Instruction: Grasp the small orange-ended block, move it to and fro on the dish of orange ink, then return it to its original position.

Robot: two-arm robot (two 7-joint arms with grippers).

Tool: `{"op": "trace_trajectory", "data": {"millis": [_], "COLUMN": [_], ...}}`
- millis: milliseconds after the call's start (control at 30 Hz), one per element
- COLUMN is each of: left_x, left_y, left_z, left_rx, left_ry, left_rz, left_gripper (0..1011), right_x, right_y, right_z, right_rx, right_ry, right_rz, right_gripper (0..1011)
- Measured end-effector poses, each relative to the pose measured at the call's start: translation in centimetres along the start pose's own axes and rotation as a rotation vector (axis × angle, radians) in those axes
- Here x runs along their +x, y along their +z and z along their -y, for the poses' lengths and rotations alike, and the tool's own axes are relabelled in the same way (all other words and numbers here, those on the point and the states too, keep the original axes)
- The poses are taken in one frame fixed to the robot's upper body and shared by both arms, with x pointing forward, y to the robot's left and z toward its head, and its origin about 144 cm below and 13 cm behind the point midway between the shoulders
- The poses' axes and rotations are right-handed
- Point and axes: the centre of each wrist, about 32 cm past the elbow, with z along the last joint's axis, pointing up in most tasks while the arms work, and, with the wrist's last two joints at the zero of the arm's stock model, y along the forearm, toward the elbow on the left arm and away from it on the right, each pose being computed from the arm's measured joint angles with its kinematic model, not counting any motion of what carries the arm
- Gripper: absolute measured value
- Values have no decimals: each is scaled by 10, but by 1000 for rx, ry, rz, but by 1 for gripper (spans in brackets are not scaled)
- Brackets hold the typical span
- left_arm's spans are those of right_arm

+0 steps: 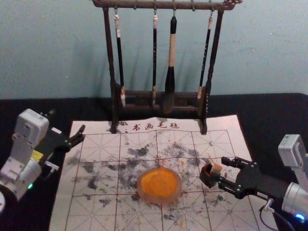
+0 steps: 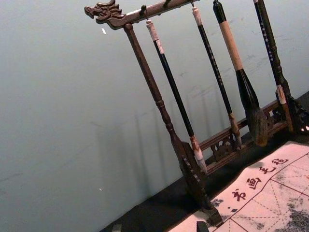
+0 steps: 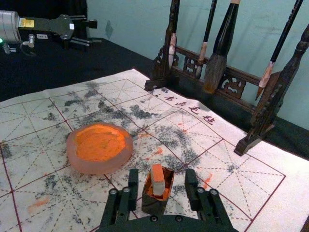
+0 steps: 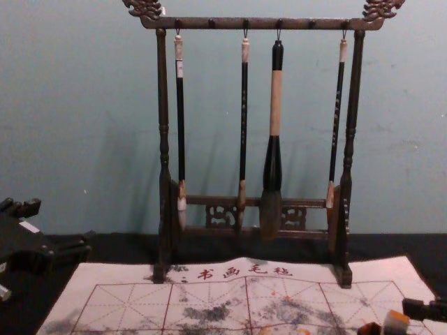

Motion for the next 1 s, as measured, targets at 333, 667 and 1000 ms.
{"op": "trace_trajectory", "data": {"millis": [333,667,1000], "left_x": [0,0,0], "left_y": [0,0,0], "left_z": [0,0,0], "left_rx": [0,0,0], "left_ry": [0,0,0], "left_rz": [0,0,0], "left_gripper": [1001,1002,1001], "right_x": [0,0,0], "right_y": [0,0,0], "right_z": [0,0,0], "right_rx": [0,0,0], "right_ry": [0,0,0], "right_rz": [0,0,0], "right_gripper": [288,94,94]}}
